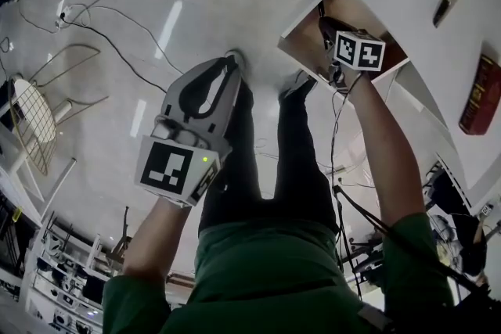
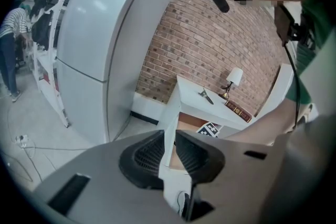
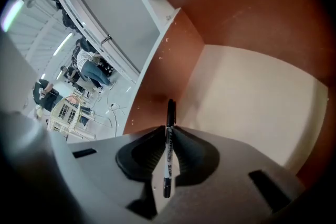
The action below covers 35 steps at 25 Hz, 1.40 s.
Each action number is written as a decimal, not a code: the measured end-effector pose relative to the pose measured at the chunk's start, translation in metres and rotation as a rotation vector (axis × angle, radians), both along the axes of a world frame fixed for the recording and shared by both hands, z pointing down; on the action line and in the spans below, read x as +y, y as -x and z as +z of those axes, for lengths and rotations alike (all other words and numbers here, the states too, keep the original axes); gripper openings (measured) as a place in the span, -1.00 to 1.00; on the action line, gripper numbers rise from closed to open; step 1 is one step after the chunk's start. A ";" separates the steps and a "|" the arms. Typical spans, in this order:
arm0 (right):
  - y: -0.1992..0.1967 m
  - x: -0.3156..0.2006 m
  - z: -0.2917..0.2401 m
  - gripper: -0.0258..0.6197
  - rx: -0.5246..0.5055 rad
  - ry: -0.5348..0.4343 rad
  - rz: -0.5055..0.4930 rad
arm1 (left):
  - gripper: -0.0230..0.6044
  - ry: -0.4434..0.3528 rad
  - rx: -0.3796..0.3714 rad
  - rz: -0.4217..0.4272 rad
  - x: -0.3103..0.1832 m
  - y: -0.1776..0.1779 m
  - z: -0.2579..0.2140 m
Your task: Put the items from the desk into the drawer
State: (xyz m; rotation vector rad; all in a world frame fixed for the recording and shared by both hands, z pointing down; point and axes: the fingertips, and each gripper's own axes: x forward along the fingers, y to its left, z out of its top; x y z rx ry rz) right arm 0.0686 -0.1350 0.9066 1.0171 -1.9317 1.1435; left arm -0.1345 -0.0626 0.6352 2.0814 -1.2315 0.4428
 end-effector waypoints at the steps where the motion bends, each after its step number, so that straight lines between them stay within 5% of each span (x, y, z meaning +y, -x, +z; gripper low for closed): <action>1: 0.002 -0.001 0.005 -0.77 0.002 0.008 -0.016 | -0.74 0.006 0.000 -0.002 0.001 0.001 0.003; 14: 0.008 -0.001 0.045 -0.77 0.133 0.063 -0.168 | -0.74 0.036 -0.003 -0.029 0.004 0.011 0.024; 22: 0.011 0.005 0.051 -0.68 0.110 0.114 -0.126 | -0.74 0.039 0.004 -0.025 0.005 0.009 0.027; 35: 0.001 0.021 -0.036 -0.69 0.099 0.001 -0.136 | -0.74 -0.054 -0.002 0.003 -0.017 -0.011 -0.029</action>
